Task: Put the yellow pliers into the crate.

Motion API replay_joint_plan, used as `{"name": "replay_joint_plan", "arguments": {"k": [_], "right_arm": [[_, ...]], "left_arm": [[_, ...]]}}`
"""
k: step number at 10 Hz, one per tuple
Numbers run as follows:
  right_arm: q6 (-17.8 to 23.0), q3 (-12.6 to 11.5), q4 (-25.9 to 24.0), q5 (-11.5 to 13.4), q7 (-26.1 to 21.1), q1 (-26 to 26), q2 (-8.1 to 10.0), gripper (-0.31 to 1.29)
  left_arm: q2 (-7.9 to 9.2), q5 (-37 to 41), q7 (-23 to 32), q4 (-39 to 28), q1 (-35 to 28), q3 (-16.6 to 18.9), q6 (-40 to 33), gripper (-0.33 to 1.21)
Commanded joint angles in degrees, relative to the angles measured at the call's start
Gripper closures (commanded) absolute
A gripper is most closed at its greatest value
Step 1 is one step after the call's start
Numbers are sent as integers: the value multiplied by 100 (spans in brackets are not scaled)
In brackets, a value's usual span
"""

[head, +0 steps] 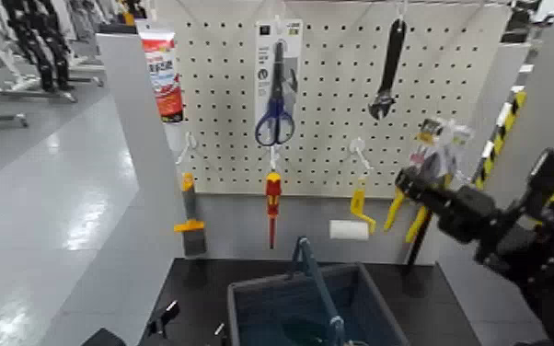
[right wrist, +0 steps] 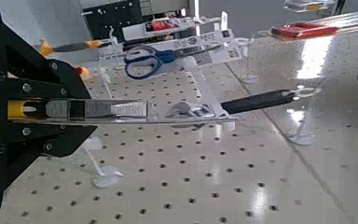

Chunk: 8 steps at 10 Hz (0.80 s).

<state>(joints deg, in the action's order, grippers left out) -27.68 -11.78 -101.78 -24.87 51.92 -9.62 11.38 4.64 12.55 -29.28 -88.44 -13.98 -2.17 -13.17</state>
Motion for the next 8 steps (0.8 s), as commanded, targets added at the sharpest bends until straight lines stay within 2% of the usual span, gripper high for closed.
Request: {"name": "replay_joint_plan", "arguments": {"k": [1,6,8], "right_arm": [[-27,378,264,53,11,268,-154,111],[-177,686,650,237,64,382,-154,111],[-194,827,958,255,108,382,-154,111]], "left_arm": [[-7,2,1,20,1,-3,-10,10],[-16,-16,1,46,9,-12,-19,10],[-16,-16,1,73,18,-30,-72,10]]}}
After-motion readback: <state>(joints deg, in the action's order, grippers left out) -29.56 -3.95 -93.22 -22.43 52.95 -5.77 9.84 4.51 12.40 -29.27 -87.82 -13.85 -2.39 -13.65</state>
